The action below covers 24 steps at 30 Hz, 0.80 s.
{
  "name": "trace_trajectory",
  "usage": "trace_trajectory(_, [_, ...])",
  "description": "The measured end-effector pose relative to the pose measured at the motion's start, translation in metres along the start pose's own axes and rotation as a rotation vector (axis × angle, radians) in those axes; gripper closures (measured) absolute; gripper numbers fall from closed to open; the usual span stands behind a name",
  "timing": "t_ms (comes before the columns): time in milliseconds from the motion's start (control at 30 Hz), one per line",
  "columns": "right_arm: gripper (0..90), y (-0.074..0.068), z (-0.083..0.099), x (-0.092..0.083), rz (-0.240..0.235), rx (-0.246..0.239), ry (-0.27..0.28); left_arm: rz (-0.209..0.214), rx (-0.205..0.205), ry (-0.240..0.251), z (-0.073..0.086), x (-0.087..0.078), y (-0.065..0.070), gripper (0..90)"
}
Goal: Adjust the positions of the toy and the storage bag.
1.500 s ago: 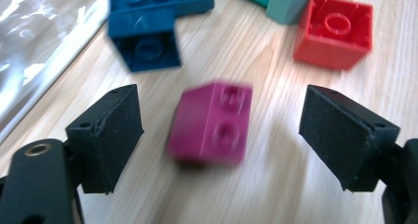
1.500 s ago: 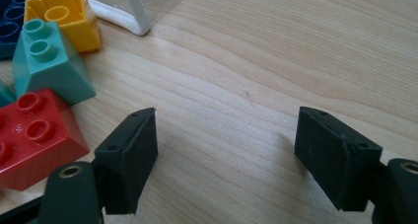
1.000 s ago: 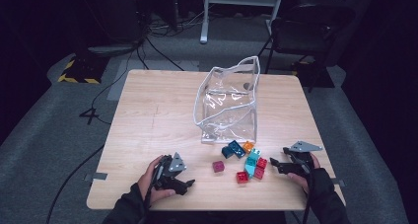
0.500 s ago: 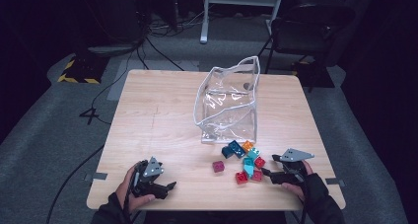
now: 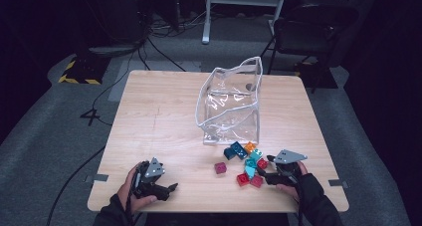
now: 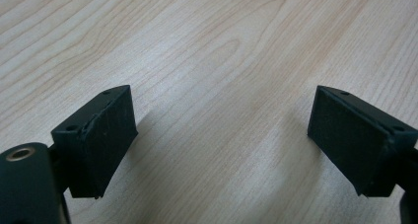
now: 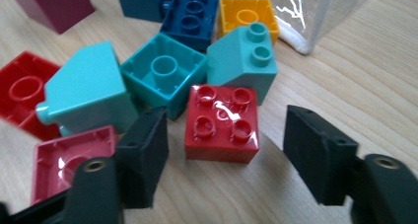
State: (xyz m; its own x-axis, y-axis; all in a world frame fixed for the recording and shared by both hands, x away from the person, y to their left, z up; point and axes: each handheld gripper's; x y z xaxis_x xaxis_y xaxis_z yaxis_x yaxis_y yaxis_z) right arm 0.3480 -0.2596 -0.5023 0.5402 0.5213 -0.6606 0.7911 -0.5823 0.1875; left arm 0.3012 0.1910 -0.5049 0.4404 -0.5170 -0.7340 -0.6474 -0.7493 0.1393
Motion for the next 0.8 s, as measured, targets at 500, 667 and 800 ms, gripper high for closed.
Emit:
trace_trajectory(500, [59.3, 0.02, 0.009, -0.006, -0.045, 0.043, 0.032, -0.006, -0.004, -0.001, 0.0, 0.0, 0.0, 11.3])
trace_trajectory(667, [59.3, 0.028, 0.012, -0.013, -0.022, 0.06, 0.05, -0.007, -0.008, 0.0, 0.0, 0.0, 0.0, 11.3])
trace_trajectory(800, [59.3, 0.03, 0.012, -0.017, 0.002, 0.069, 0.061, -0.008, -0.011, 0.0, 0.0, 0.0, 0.0, 11.3])
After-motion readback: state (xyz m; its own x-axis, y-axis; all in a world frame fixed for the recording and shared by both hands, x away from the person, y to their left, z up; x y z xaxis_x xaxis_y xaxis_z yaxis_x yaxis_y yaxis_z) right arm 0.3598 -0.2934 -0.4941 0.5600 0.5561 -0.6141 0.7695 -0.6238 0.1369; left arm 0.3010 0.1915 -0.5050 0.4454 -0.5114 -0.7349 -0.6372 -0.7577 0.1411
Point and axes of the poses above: each handheld gripper's, and its own axes: x roughly forward along the jaws, z roughly out of its underside, y roughly to its right, and after that the axes turned 10 degrees about -x, right-handed
